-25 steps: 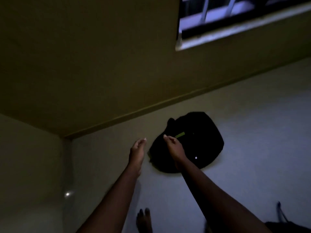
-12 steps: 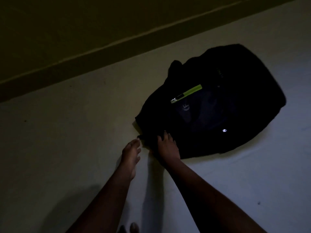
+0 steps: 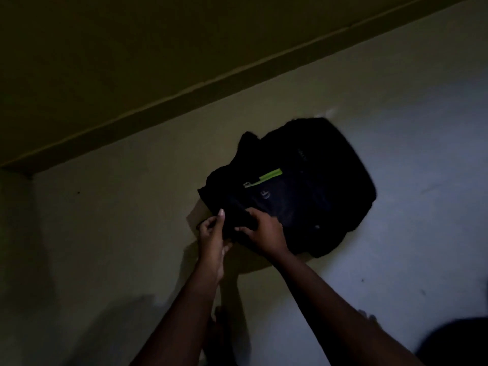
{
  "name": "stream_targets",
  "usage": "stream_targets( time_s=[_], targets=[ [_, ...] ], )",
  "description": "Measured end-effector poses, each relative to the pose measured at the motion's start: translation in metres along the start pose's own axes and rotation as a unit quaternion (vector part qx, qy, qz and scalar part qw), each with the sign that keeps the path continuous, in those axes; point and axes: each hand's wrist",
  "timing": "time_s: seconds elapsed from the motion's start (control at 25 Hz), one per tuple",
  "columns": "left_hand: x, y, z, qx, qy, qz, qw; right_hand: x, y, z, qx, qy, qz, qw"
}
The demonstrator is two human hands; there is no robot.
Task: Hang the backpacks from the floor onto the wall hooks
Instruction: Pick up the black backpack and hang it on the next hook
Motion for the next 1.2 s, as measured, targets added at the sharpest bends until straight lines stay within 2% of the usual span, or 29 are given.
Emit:
stream_targets(
  time_s=[0.2,0.28,0.48,0.56,0.68,0.8,1.0,1.2],
  targets=[
    [-0.013,-0.149,0.065,0.08,0.037,0.011,0.996,-0.093,-0.107,-0.091,0.014,0.105,0.0,0.994],
    [-0.014,-0.196,0.08,0.069,0.024,0.022,0.997,-0.12,-0.144,-0.119,0.017,0.133,0.011,0.991],
    [-0.002,-0.333,0.13,0.055,-0.116,0.007,0.992,-0.19,-0.247,-0.19,0.023,0.203,-0.011,0.979],
    [-0.002,-0.37,0.143,0.053,-0.142,0.048,0.987,-0.205,-0.283,-0.212,0.006,0.219,-0.048,0.975],
    [-0.01,-0.415,0.155,0.065,-0.12,0.15,0.979,-0.217,-0.327,-0.235,-0.032,0.244,-0.105,0.964],
    [-0.013,-0.447,0.16,0.082,-0.141,0.219,0.962,-0.229,-0.35,-0.247,-0.056,0.219,-0.14,0.964],
    [-0.009,-0.49,0.159,0.138,-0.056,0.362,0.92,-0.238,-0.376,-0.258,-0.082,0.199,-0.148,0.965],
    [-0.018,-0.513,0.167,0.226,-0.029,0.403,0.887,-0.254,-0.395,-0.283,-0.182,0.09,-0.117,0.972]
  ],
)
Point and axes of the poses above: each hand's wrist, its own y-axis towards the middle knuckle, its own x-axis out of the palm, z = x × y, and after that the axes turned 10 degrees about y, right-handed
